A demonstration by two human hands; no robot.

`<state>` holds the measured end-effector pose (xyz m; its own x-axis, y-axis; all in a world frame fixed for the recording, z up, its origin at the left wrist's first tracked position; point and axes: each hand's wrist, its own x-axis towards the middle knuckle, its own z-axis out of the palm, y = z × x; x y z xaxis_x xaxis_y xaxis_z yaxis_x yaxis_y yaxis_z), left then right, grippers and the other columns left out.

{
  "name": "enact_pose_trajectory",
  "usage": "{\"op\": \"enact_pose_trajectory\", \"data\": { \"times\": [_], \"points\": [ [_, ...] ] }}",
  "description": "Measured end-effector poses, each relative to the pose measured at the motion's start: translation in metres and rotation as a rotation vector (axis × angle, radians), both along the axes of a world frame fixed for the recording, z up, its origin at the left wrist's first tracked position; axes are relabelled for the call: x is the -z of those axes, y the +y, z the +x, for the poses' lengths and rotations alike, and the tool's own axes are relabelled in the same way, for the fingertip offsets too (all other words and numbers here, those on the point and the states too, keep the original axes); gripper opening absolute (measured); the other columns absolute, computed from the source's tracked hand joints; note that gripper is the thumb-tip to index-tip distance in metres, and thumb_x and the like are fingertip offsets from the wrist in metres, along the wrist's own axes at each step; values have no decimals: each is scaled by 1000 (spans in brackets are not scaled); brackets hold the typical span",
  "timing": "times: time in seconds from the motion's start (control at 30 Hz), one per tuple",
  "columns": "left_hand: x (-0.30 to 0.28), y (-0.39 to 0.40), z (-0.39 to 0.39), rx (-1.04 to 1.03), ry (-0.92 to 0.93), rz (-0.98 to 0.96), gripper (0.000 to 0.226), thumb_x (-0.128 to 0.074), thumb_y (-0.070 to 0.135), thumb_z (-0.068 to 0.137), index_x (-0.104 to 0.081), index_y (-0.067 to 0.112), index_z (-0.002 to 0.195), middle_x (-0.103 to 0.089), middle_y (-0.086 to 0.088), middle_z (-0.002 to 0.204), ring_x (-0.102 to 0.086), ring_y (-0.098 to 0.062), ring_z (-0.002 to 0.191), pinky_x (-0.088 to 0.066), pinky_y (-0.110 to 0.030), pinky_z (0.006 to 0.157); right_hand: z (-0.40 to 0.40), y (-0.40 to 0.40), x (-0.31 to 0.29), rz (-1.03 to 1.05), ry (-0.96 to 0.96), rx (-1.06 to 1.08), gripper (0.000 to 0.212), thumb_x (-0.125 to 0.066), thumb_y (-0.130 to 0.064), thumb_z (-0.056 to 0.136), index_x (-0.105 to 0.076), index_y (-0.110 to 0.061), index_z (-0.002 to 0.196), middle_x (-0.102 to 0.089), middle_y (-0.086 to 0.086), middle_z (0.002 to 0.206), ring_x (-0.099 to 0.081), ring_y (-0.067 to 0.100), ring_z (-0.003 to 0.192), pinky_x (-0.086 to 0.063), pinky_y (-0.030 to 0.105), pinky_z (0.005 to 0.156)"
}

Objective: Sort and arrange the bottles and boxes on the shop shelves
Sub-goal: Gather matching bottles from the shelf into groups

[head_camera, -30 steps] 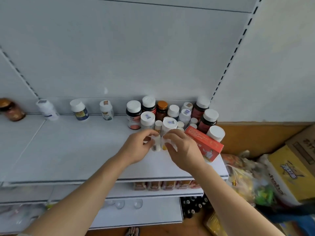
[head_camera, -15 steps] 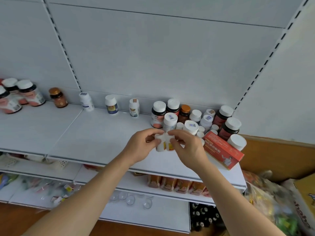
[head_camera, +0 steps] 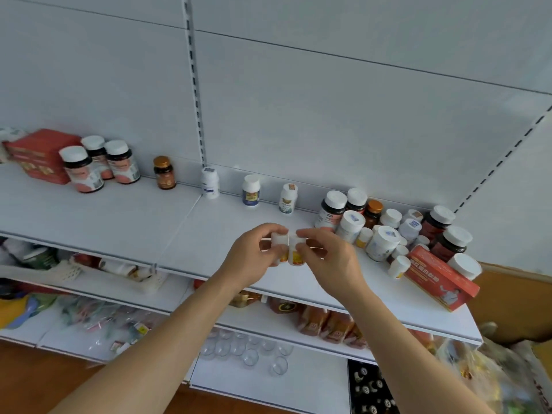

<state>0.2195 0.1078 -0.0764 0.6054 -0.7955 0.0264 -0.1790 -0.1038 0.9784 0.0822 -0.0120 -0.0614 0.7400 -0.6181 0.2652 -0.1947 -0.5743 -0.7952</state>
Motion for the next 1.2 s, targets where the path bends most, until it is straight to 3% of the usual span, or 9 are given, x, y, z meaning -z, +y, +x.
{"op": "enact_pose_trajectory", "data": {
  "times": [0.17,0.27,0.4,0.63,1.0,1.2],
  "points": [
    [-3,60,42,-79,-90,-57,31,-68,15,91,-63,36,113,-61,6,118,-66,-13,102,-61,-34,78,48,53,-1,-46,-19,-24,20,-72,-15,87,-72,-21,106,-71,-8,93,-64,-4,81,-44,4,71],
    [-5,97,69,-125,-113,-17,37,-71,17,89,-58,36,118,-63,14,114,-65,-6,103,-58,-28,84,81,83,-4,-77,-43,-68,19,-71,-12,87,-72,-18,105,-71,-8,97,-65,-3,81,-45,4,71],
    [-8,140,111,-211,-193,28,31,-73,17,86,-63,35,109,-67,17,104,-62,1,99,-54,-23,86,130,115,-8,-141,-58,-169,20,-71,-12,86,-71,-19,104,-68,-12,100,-66,4,82,-49,10,75],
    [-14,200,197,-358,-239,64,31,-72,12,83,-65,35,104,-67,20,98,-62,3,96,-54,-20,81,239,158,-6,-247,-89,-305,21,-74,-15,84,-71,-22,103,-63,-23,98,-57,-3,82,-45,8,72],
    [-38,308,353,-617,-278,146,26,-71,20,87,-70,33,110,-68,20,99,-68,0,84,-54,-23,84,449,245,-14,-246,-239,-576,24,-74,-12,81,-71,-18,104,-67,-10,103,-61,6,76,-52,19,70],
    [-42,394,417,-739,-322,174,22,-68,21,90,-67,36,107,-68,18,106,-66,1,86,-54,-26,86,539,329,-26,-311,-261,-697,22,-75,-8,79,-72,-16,100,-65,-10,100,-55,-3,75,-43,5,71]
  ]
}}
